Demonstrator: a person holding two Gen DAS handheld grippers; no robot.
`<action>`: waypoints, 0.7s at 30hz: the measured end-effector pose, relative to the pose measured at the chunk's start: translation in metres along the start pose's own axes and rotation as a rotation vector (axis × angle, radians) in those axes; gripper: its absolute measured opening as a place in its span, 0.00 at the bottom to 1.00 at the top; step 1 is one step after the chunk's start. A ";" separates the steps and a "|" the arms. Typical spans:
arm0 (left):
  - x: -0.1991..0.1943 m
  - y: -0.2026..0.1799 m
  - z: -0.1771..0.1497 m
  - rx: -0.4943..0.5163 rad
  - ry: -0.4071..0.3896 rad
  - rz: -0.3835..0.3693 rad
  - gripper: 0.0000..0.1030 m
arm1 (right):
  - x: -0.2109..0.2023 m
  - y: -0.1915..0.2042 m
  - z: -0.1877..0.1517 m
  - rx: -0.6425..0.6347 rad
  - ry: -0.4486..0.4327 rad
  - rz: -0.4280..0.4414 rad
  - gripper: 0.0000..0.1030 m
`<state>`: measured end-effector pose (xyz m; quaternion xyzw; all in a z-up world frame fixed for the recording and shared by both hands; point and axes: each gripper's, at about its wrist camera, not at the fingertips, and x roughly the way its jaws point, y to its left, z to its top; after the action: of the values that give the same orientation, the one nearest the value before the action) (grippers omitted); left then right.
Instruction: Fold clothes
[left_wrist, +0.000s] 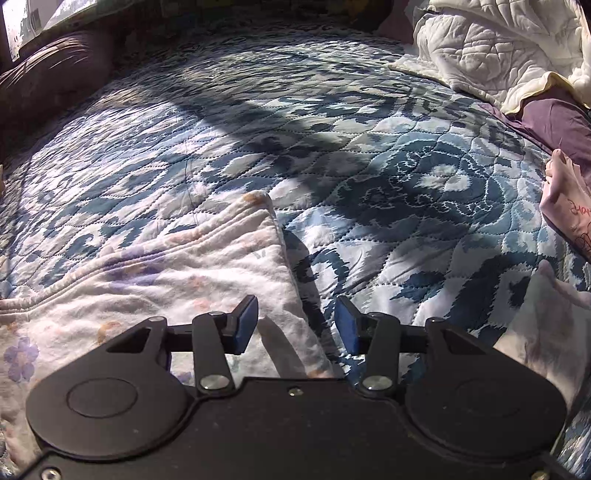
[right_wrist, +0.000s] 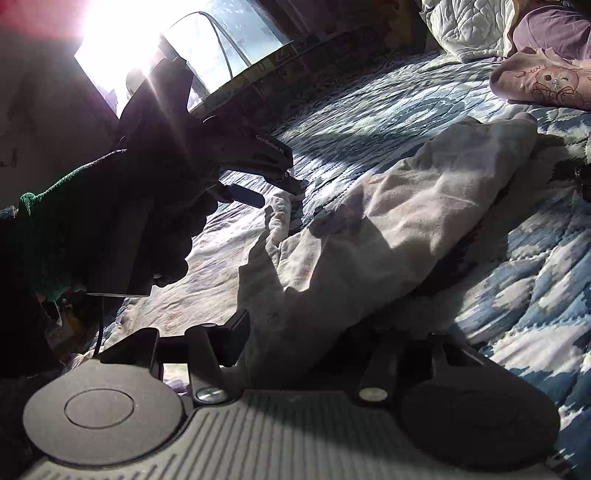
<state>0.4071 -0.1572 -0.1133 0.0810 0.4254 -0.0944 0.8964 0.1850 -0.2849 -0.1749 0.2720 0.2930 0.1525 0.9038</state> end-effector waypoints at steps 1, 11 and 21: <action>0.003 -0.001 0.001 0.004 0.010 -0.002 0.43 | 0.000 0.000 0.001 0.004 0.000 -0.001 0.49; 0.020 -0.006 0.007 0.008 0.068 -0.008 0.40 | 0.000 -0.002 0.004 0.026 0.004 -0.004 0.44; 0.027 -0.016 0.006 0.099 0.068 0.084 0.13 | -0.001 0.003 0.004 -0.012 -0.007 -0.030 0.38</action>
<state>0.4239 -0.1764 -0.1315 0.1464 0.4468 -0.0746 0.8794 0.1868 -0.2846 -0.1699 0.2626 0.2932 0.1398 0.9086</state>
